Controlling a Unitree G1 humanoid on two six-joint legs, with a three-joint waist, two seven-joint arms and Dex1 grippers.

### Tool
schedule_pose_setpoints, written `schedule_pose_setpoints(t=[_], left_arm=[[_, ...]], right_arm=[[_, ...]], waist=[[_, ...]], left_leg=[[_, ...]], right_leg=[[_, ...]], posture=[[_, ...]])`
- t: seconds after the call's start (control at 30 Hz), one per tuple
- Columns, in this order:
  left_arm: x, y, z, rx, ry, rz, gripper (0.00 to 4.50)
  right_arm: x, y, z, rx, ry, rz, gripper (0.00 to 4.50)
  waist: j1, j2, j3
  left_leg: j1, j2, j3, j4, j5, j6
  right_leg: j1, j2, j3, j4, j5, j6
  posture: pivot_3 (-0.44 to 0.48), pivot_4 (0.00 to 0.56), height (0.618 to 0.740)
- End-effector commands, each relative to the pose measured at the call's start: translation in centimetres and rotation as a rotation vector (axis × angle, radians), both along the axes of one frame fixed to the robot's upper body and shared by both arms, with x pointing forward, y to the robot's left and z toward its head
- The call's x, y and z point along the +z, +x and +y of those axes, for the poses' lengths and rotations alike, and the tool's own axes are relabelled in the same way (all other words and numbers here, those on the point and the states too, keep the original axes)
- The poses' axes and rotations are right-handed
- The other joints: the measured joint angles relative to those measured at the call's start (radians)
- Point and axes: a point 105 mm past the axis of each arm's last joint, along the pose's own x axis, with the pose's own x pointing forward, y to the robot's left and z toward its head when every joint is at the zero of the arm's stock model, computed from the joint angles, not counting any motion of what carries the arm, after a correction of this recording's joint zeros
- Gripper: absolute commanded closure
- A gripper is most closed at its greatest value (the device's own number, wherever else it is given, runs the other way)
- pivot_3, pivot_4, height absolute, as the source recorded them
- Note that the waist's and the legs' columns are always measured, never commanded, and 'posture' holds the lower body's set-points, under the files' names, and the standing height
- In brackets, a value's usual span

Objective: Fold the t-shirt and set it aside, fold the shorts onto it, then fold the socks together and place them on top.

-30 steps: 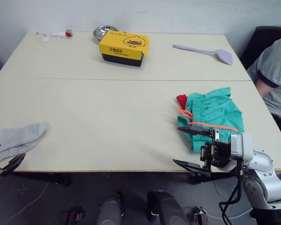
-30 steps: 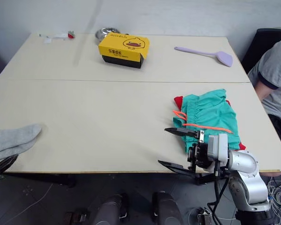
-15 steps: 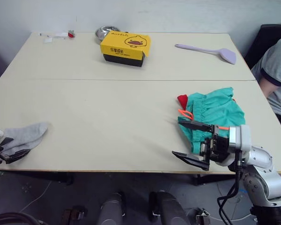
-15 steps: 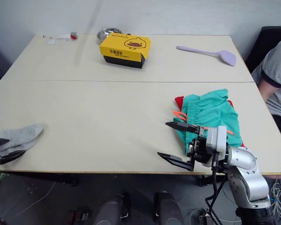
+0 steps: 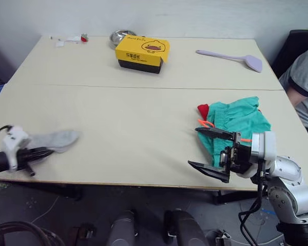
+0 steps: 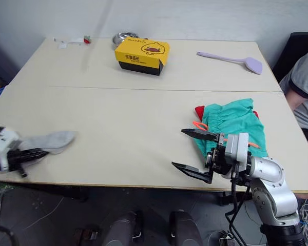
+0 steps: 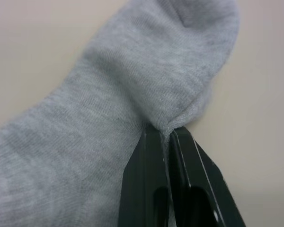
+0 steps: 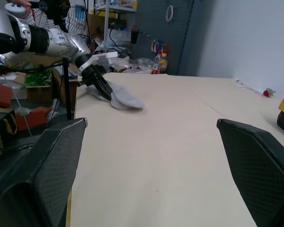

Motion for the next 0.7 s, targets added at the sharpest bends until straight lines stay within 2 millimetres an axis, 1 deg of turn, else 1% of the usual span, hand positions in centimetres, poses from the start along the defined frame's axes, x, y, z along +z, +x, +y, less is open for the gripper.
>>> schedule_pose_setpoints(t=[0.03,0.1,0.2,0.23,0.3,0.43,0.5,0.57,0.67,0.7], left_arm=[[2.6,1.4,-5.0,-0.101,-0.008,-0.072,4.44],[3.1,1.4,-8.4,-0.183,-0.031,-0.071,4.44],[2.9,1.4,-13.8,-0.284,-0.102,-0.057,4.44],[2.7,1.6,-15.5,-0.308,-0.115,-0.059,4.44],[2.3,2.6,-18.1,-0.306,-0.126,-0.091,4.44],[1.1,3.6,-21.9,-0.310,-0.124,-0.116,4.44],[0.9,4.6,-23.7,-0.263,-0.153,-0.150,4.44],[0.6,4.8,-25.2,-0.250,-0.185,-0.145,4.44],[0.1,4.2,-27.0,-0.251,-0.244,-0.105,4.44],[0.0,3.9,-27.4,-0.267,-0.251,-0.095,4.23]], right_arm=[[0.5,-0.2,-0.9,-0.032,-0.028,-0.024,0.00],[0.4,-0.3,-1.3,-0.041,-0.044,-0.018,0.00],[0.5,-0.4,-1.7,-0.052,-0.063,-0.006,0.00],[0.5,-0.4,-1.8,-0.055,-0.069,0.002,0.00],[0.5,-0.4,-1.8,-0.059,-0.080,0.007,0.00],[0.7,-0.4,-1.7,-0.076,-0.076,0.017,0.00],[0.6,-0.4,-1.7,-0.080,-0.077,0.026,0.00],[0.5,-0.6,-1.6,-0.080,-0.083,0.030,0.00],[0.3,-0.7,-1.5,-0.091,-0.081,0.035,0.00],[0.2,-0.7,-1.5,-0.093,-0.082,0.037,0.00]], waist=[[-0.001,-0.004,0.000],[-0.001,-0.004,0.000],[-0.002,-0.003,0.000],[-0.001,-0.003,0.000],[0.000,-0.003,0.000],[-0.003,-0.004,0.000],[0.002,-0.004,0.001],[0.003,-0.004,0.001],[0.002,-0.004,0.001],[0.002,-0.004,0.001]], left_leg=[[0.000,0.000,0.000,0.000,0.000,0.000],[0.000,0.000,0.000,0.001,0.000,0.000],[0.001,0.000,0.000,0.001,0.000,0.000],[0.002,0.000,0.000,0.001,0.000,0.000],[0.003,0.000,0.000,0.002,0.001,0.000],[0.003,0.001,0.000,0.003,0.001,0.000],[0.003,0.001,0.000,0.003,0.001,0.000],[0.003,0.000,-0.001,0.005,0.001,0.000],[0.003,0.000,-0.001,0.005,0.000,0.000],[0.003,0.000,-0.001,0.005,0.000,0.000]], right_leg=[[0.000,0.000,0.000,0.000,0.000,0.000],[0.001,0.000,0.000,0.000,0.000,0.000],[0.003,0.002,0.000,0.000,0.000,0.001],[0.003,0.002,0.001,0.000,0.000,0.002],[0.004,0.003,0.001,0.000,0.000,0.003],[0.005,0.005,0.001,0.000,0.000,0.005],[0.005,0.006,0.001,0.000,0.000,0.006],[0.006,0.005,0.001,0.000,0.000,0.008],[0.007,0.005,0.002,0.000,0.000,0.008],[0.007,0.005,0.001,0.000,0.000,0.008]], posture=[[0.000,0.150,0.740],[0.000,0.150,0.740],[0.000,0.150,0.740],[0.000,0.150,0.740],[0.000,0.150,0.740],[0.000,0.150,0.740],[0.000,0.150,0.740],[0.000,0.150,0.740],[0.000,0.150,0.740],[0.000,0.150,0.740]])
